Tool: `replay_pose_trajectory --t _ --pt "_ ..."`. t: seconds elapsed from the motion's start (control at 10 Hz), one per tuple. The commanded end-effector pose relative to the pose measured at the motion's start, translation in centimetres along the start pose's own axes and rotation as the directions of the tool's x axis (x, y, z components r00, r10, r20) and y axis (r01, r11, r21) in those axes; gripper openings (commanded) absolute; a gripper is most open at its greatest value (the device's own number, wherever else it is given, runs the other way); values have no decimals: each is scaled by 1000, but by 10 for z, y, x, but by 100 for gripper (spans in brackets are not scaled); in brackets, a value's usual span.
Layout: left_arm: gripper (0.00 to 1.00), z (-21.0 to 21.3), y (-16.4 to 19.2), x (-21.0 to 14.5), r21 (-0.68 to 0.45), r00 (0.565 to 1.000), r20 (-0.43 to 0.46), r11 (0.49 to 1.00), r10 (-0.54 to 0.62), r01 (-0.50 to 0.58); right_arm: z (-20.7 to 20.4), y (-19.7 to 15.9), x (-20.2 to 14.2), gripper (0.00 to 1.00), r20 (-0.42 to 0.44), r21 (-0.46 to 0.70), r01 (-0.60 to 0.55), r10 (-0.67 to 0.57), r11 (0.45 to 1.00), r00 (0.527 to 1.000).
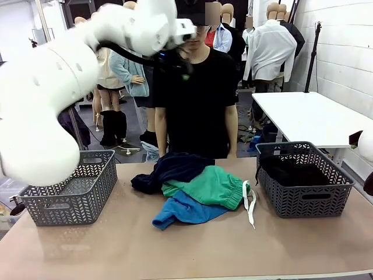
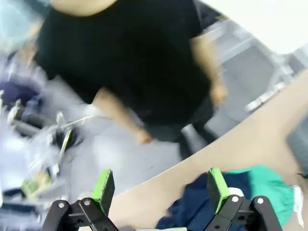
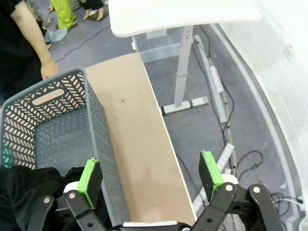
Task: Sort the tops and bottoms.
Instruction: Lift clothes from the center of the table with your right hand.
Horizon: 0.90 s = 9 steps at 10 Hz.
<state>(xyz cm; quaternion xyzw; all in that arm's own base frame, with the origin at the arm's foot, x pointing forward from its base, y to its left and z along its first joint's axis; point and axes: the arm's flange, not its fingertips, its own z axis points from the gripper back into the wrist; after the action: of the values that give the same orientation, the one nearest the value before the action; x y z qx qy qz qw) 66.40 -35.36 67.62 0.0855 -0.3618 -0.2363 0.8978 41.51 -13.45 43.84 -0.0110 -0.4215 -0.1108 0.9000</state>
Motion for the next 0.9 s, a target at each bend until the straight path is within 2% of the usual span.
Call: replay_pose_trajectory --t 0.0,0.1,0.2,0.3,0.4,0.5,0.6,0.7,0.8 --pt "100 41 37 -184 170 973 -170 977 155 -126 0 2 0 100 -11 -1 -4 4 1000 1000" --pt "100 56 59 -234 143 941 -258 972 219 -187 0 2 0 100 -11 -1 -4 4 1000 1000" --pt "100 66 89 -290 185 873 -333 933 355 -309 0 2 0 100 -11 -1 -4 4 1000 1000" --pt "100 69 117 -347 224 784 -345 856 516 -465 0 2 0 100 -11 -1 -4 4 1000 1000" --pt "100 65 130 -396 191 738 -300 796 604 -574 0 2 0 100 -11 -1 -4 4 1000 1000" --pt "100 59 133 -424 141 732 -230 766 641 -627 0 2 0 100 -11 -1 -4 4 1000 1000" --pt "100 57 137 -437 118 731 -139 744 668 -658 0 2 0 100 -11 -1 -4 4 1000 1000" --pt "100 57 139 -429 63 742 10 740 671 -670 0 2 0 100 -11 -1 -4 4 1000 1000" --pt "100 44 164 -168 183 699 -300 758 650 -626 0 2 0 100 -11 -1 -4 4 1000 1000"
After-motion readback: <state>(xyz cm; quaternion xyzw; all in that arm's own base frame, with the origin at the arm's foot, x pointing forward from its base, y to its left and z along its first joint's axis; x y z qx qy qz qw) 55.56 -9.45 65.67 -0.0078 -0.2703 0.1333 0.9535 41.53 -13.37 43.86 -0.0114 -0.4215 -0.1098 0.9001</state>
